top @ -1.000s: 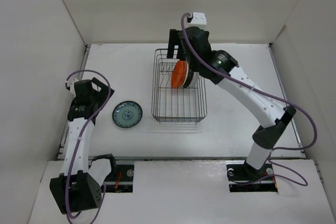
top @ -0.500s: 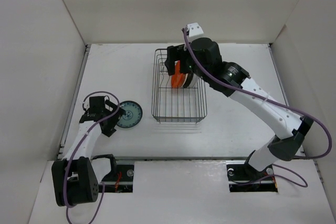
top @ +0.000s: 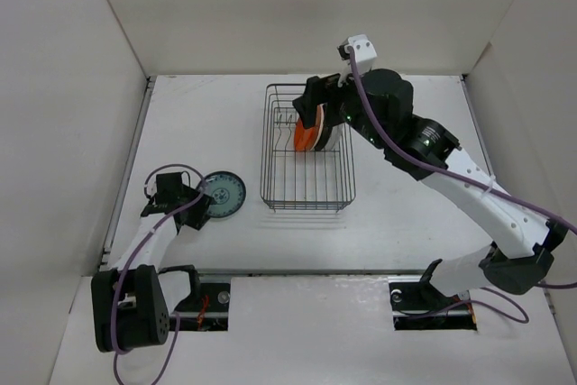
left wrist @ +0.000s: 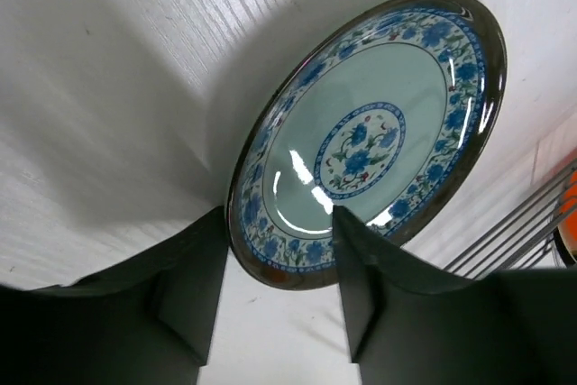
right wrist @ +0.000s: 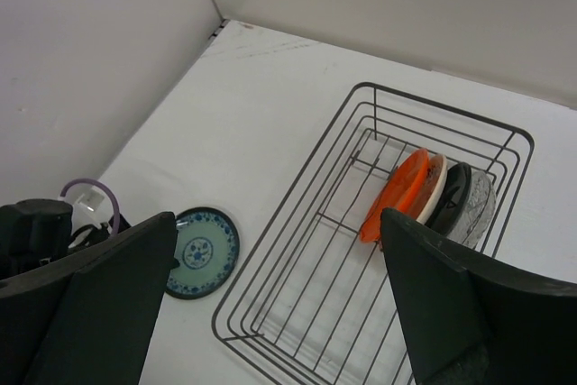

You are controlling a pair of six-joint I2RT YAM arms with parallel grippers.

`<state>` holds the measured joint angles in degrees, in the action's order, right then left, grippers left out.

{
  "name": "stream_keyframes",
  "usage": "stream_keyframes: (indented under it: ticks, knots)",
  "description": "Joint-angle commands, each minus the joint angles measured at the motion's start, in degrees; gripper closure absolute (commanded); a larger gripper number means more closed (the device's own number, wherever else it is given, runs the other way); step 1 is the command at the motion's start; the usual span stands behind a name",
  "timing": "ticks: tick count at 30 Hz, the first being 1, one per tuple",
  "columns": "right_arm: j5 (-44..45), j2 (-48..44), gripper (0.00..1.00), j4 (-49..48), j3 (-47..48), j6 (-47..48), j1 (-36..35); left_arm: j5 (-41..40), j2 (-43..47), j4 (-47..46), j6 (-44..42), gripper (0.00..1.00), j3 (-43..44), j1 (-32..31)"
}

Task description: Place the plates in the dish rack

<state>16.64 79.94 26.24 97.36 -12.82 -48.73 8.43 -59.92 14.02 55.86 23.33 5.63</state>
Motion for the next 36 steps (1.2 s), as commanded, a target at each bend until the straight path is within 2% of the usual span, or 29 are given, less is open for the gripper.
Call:
stream_keyframes:
  ticks: [1, 3, 4, 6, 7, 10, 11, 14, 17, 20, 24, 28, 33, 36]
  knots:
    - [0.32, -2.15, 0.02, -3.39, -1.12, 0.78, -0.05, -1.13, -1.86, 1.62, 0.13, 0.58, -2.15, -0.18]
    - [0.85, -2.68, 0.02, -3.91, -1.65, 0.78, -0.05, -1.13, -1.87, 1.62, 0.13, 0.74, -1.62, -0.18]
    - [0.85, -3.21, 0.02, -3.92, -2.26, 0.78, -0.05, -1.13, -1.87, 1.62, 0.13, 0.78, -1.62, -0.18]
    - [0.85, -3.82, 0.02, -4.44, -2.79, 0.78, -0.05, -1.13, -1.87, 1.62, 0.13, 0.83, -1.62, -0.18]
    - [0.85, -4.44, 0.02, -5.05, -2.79, 0.78, -0.05, -1.13, -2.39, 1.62, 0.13, 0.89, -1.62, -0.18]
    - [0.85, -5.14, 0.02, -5.06, -3.32, 0.78, -0.05, -1.13, -3.01, -0.39, 0.13, 0.95, -2.24, -0.18]
    - [0.85, -5.15, 0.02, -5.06, -3.32, 0.78, -0.05, -0.52, -3.88, -0.92, 0.13, 1.0, -2.24, -0.18]
    - [1.46, -5.67, 0.0, -5.58, -4.01, 1.3, -0.05, 0.01, -5.12, -2.16, -1.18, 1.0, -1.98, -0.18]
    - [-2.91, -5.67, 0.0, -6.54, -5.25, 1.31, 1.09, -3.23, -2.14, 0.38, -3.2, 1.0, 1.44, -0.18]
    - [-12.14, -5.15, 0.0, -9.7, -7.62, 1.31, 3.55, -7.8, 6.02, 3.29, -5.04, 1.0, 6.45, -0.18]
    - [-18.3, -5.76, 0.0, -14.02, -10.52, -1.41, 5.4, -5.8, 15.78, -1.53, -10.75, 1.0, 10.76, -0.18]
    - [-23.39, -3.57, 0.0, -16.55, -10.53, -2.03, 7.5, -0.45, 16.42, -5.13, -17.16, 1.0, 15.42, -0.18]
    - [-41.91, 0.21, 0.0, -25.43, -11.76, -0.19, 12.5, 11.5, 17.2, -13.11, -22.71, 1.0, 16.92, -0.18]
    - [-43.18, 4.95, 0.0, -27.21, -9.57, -0.19, 13.83, 20.18, 17.21, -18.48, -23.34, 1.0, 16.92, -0.79]
